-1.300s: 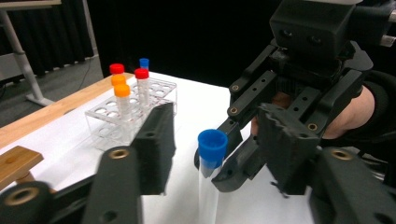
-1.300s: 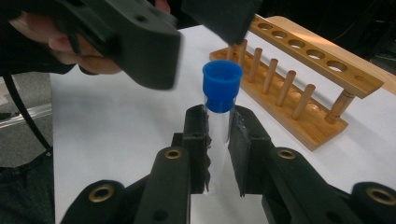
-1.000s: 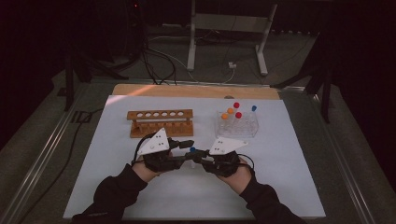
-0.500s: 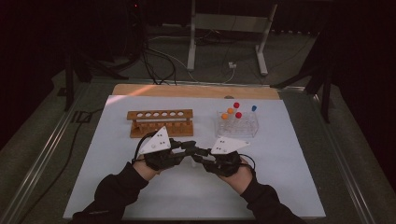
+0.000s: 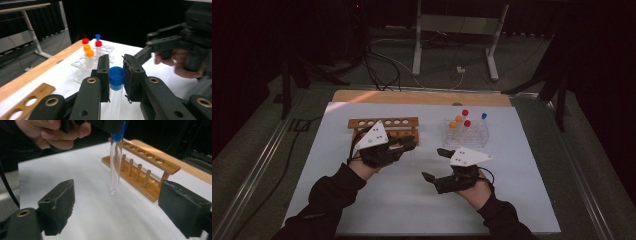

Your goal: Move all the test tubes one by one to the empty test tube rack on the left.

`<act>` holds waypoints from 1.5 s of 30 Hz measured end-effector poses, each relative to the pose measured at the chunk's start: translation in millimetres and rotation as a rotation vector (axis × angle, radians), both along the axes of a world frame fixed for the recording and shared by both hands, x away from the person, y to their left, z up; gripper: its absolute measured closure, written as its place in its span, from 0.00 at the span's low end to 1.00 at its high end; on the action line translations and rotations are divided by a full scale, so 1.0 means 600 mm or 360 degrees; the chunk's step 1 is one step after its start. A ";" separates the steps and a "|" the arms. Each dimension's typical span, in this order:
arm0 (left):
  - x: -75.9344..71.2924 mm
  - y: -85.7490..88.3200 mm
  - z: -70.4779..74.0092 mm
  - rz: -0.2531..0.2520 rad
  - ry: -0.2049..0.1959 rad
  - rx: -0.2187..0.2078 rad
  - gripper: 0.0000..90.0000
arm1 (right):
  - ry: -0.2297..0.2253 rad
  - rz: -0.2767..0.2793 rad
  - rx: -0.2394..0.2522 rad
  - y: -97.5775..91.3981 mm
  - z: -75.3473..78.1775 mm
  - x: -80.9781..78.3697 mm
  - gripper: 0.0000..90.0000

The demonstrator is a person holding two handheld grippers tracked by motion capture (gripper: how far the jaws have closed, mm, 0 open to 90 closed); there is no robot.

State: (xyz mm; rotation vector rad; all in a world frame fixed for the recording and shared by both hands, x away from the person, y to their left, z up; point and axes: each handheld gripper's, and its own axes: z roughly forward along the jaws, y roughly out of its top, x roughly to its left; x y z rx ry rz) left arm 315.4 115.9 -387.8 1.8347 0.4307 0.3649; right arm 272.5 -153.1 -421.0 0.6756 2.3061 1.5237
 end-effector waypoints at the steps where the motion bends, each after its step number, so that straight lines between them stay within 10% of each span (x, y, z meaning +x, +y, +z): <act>1: 0.000 0.000 0.000 0.0000 0.0000 0.0000 0.86 | 0.0000 0.0000 0.0000 0.000 0.000 0.000 0.08; 30: 0.148 0.012 0.037 0.0316 -0.0027 0.0000 0.86 | -0.0063 0.0012 -0.0015 -0.022 -0.008 -0.005 0.00; 45: 0.208 0.013 -0.004 0.0471 0.0014 0.0002 0.86 | -0.0068 0.0018 -0.0012 -0.025 -0.005 -0.006 0.00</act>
